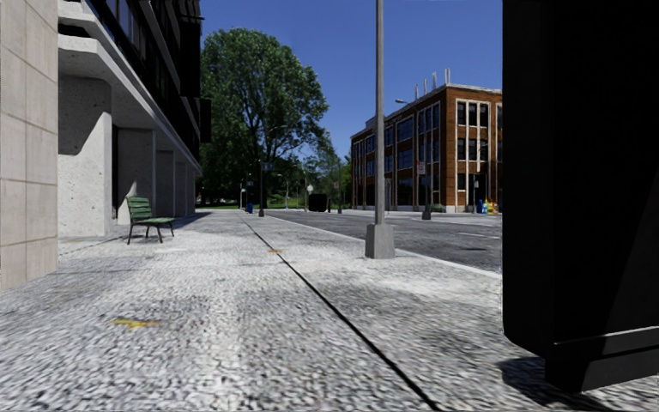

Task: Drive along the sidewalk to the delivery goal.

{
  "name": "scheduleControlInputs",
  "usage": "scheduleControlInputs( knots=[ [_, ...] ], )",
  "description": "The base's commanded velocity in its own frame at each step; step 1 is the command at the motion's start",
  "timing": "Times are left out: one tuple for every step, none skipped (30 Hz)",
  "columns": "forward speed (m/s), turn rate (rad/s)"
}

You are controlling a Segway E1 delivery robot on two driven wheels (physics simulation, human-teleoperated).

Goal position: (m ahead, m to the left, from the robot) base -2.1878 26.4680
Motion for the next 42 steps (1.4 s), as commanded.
scheduleControlInputs(
  knots=[
    [1.66,1.2],
    [1.66,1.2],
    [1.66,1.2],
    [1.66,1.2],
    [1.66,1.2],
    [1.66,1.17],
    [1.66,0.37],
    [1.66,0.37],
    [1.66,0.0],
    [1.66,0.0],
    [1.66,0.0],
    [1.66,0.0],
    [1.66,0.0],
    [1.66,0.0],
    [1.66,0.0],
    [1.66,0.0],
    [1.66,0.0],
    [1.66,0.0],
    [1.66,0.0],
    [1.66,0.0],
    [1.66,0.0],
    [1.66,0.0],
    [1.66,0.0],
    [1.66,0.0],
    [1.66,0.0],
    [1.66,0.0],
    [1.66,0.02],
    [1.66,0.13],
    [1.66,0.36],
    [1.66,0.67],
    [1.66,0.94],
    [1.66,0.94],
    [1.66,1.09],
    [1.66,1.13],
    [1.66,1.13],
    [1.66,1.13],
    [1.66,0.75],
    [1.66,0.06],
    [1.66,0.02],
    [1.66,0.0],
    [1.66,0.0],
    [1.66,0.0]
  ],
)
